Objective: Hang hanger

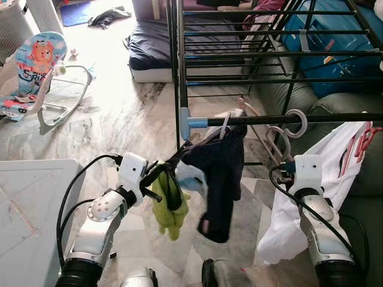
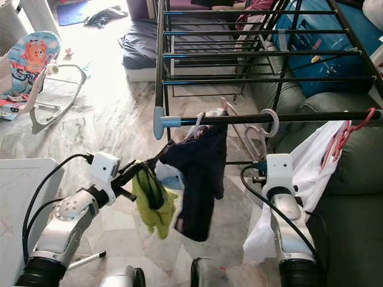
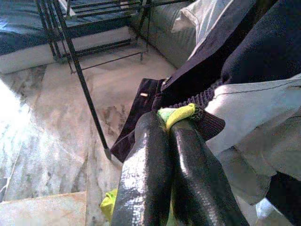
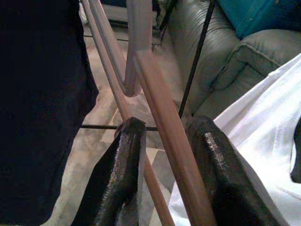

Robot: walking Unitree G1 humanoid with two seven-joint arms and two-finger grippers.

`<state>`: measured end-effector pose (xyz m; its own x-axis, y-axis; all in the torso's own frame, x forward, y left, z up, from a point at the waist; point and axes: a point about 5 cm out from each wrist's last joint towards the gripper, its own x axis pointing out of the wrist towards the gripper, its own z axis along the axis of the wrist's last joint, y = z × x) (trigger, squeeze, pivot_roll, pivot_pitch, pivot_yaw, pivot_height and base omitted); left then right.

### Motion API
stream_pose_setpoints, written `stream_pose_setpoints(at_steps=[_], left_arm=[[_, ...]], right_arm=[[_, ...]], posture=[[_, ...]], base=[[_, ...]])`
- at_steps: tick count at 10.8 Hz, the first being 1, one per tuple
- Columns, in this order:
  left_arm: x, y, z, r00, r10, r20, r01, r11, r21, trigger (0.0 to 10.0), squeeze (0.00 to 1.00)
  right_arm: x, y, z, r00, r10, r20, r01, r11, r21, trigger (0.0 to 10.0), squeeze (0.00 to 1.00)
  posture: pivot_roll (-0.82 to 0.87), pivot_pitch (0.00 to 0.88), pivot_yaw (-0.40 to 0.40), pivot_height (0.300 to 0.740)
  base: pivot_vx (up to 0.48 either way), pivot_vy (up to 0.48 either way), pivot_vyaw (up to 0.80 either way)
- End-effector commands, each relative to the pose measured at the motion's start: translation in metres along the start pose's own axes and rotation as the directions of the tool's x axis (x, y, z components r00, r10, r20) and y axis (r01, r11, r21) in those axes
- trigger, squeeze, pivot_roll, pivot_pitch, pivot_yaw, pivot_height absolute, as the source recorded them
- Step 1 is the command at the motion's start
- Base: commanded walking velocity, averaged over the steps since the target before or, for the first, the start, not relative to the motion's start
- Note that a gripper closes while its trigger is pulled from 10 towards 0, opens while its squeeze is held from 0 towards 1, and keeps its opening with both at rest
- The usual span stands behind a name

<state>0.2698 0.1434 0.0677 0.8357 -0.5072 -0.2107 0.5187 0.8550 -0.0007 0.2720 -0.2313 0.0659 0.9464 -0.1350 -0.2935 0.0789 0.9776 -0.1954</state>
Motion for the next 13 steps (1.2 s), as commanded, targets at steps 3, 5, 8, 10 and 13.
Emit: stream_pose_setpoints(at_steps=[3,5,8,10,13], left_arm=[[-0.002,-0.001,0.002,1.0,-0.021,-0.001,0.022,1.0,0.018,10.0,0.0],[-0.001,-0.002,0.002,1.0,-0.03,-0.004,0.03,0.999,0.017,10.0,0.0],[-0.001,-0.003,0.001,0.999,-0.041,-0.01,0.041,0.999,0.017,10.0,0.0],[-0.001,-0.002,0.001,0.999,-0.043,-0.012,0.044,0.999,0.017,10.0,0.0],[0.0,-0.002,0.002,0.998,-0.053,-0.017,0.053,0.998,0.023,10.0,0.0]], right_arm=[[-0.01,-0.003,0.003,0.993,-0.104,0.059,0.103,0.995,0.013,10.0,1.0],[-0.014,0.006,0.007,0.994,-0.081,0.079,0.079,0.996,0.032,10.0,1.0],[-0.012,0.013,0.006,0.999,-0.006,0.041,0.005,0.999,0.034,10.0,0.26],[-0.011,0.019,0.009,0.999,0.019,0.04,-0.021,0.999,0.03,10.0,0.0],[-0.011,0.024,0.016,0.997,0.051,0.052,-0.052,0.998,0.023,10.0,1.0]], posture=[[-0.07,0.105,-0.002,0.74],[-0.08,0.105,0.001,0.74],[-0.08,0.104,0.001,0.74],[-0.08,0.102,0.003,0.74],[-0.08,0.102,0.006,0.74]], base=[[0.0,0.0,0.0],[0.0,0.0,0.0],[0.0,0.0,0.0],[0.0,0.0,0.0],[0.0,0.0,0.0]])
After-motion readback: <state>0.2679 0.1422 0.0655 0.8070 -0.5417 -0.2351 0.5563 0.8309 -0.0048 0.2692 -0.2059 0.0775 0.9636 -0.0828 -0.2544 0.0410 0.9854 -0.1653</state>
